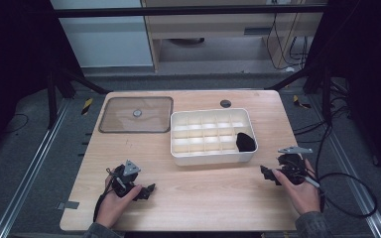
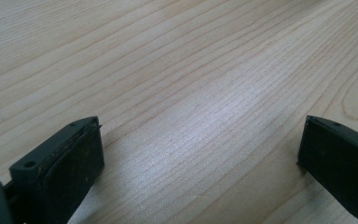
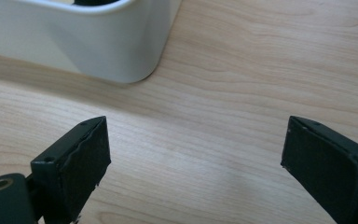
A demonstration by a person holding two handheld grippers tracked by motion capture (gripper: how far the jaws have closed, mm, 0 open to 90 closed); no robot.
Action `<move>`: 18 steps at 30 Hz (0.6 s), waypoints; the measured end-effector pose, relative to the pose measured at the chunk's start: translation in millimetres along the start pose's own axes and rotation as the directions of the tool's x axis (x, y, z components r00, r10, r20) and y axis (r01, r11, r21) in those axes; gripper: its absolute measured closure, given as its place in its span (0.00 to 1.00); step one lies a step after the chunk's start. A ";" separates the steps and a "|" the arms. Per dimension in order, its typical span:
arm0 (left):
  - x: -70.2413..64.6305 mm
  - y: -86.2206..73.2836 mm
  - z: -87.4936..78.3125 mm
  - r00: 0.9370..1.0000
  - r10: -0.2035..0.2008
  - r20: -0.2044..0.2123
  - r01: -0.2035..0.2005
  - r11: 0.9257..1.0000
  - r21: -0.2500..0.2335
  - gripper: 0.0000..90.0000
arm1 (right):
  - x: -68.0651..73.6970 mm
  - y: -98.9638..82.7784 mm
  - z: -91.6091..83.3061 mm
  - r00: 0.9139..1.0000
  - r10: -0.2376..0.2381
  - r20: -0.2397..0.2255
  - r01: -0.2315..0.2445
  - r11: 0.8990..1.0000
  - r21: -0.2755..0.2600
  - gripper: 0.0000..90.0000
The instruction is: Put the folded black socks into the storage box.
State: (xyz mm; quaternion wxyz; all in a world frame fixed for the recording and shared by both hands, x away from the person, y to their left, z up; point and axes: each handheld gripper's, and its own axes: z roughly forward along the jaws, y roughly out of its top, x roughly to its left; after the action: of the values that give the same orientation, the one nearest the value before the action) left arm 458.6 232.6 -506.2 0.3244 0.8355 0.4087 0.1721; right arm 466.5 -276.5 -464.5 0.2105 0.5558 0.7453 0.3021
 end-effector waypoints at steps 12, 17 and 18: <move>2.3 -0.3 0.8 1.000 -0.005 0.000 0.005 1.000 -0.009 0.00 | 15.8 -10.8 17.3 1.000 -0.028 -0.003 0.028 1.000 0.003 0.09; 3.4 -0.9 1.1 1.000 -0.005 0.000 0.005 1.000 -0.017 0.00 | 18.0 -13.5 25.9 1.000 -0.019 0.006 0.019 1.000 0.001 0.09; 3.7 -1.0 1.1 1.000 -0.004 -0.001 0.004 1.000 -0.018 0.00 | 17.9 -14.0 27.5 1.000 -0.018 0.007 0.018 1.000 0.000 0.09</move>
State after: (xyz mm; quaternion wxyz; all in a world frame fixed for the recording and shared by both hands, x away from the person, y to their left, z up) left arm 460.9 235.6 -507.7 0.3323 0.8316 0.4091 0.1754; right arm 469.3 -256.2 -493.7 0.2159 0.5500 0.7496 0.2984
